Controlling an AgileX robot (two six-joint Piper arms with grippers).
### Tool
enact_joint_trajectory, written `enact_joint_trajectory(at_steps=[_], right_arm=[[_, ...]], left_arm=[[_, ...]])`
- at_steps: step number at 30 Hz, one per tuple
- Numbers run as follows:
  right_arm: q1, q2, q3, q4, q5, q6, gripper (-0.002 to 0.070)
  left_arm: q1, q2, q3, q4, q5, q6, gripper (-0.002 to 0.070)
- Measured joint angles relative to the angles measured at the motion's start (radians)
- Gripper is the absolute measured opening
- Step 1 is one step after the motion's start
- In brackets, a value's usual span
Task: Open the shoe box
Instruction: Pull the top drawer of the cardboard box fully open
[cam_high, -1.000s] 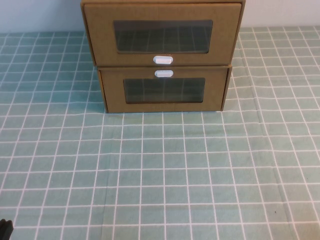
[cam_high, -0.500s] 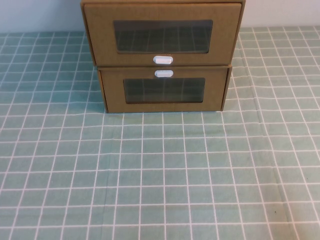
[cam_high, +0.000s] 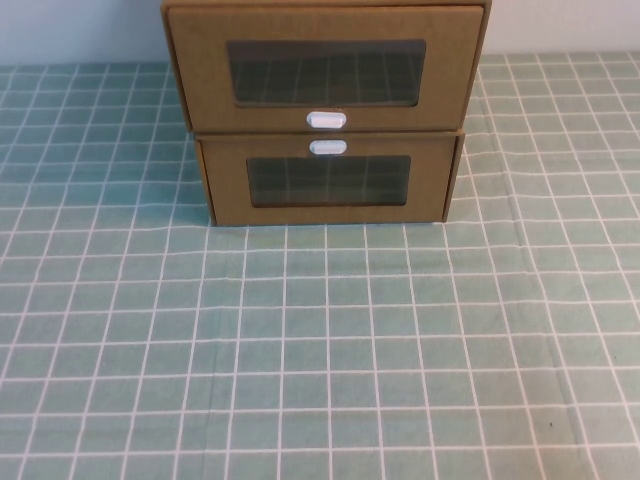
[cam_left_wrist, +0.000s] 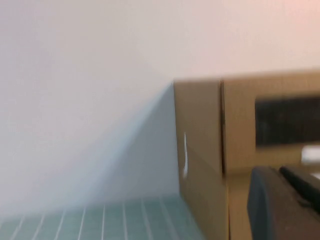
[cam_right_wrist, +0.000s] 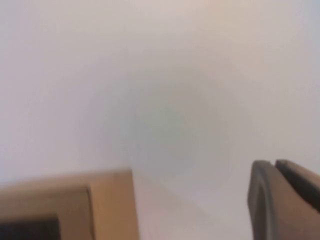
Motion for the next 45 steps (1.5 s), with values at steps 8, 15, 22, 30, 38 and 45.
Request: enact_joint_trajectory(at_steps=[8,15,22,30,38,45], right_arm=[[0.000,0.000,-0.118,-0.004,-0.286,0.362,-0.0013],[0.000,0.057,-0.537,-0.030,0.089,0.414,-0.0014],[0.000,0.369,-0.868,-0.217,0.427,0.417,-0.0013],[0.000,0.638,-0.946,-0.568,0.550,0.419,-0.0013],[0.060,0.757,-0.905,-0.611,0.458,0.422,-0.0014],[0.162,0.951,-0.903,-0.677,0.646,0.362,-0.0014]], left_arm=[[0.000,-0.002,-0.051,-0.214,-0.460,-0.241,-0.0004],[0.000,0.060,-0.407,-0.591,-0.330,-0.079,-0.0004],[0.000,0.371,-0.825,-0.610,0.080,0.192,-0.0003],[0.000,0.776,-1.086,-0.608,0.311,0.287,-0.0003],[0.000,1.047,-1.090,-0.651,0.253,0.276,-0.0003],[0.000,1.284,-1.143,-0.716,0.313,0.291,-0.0003]])
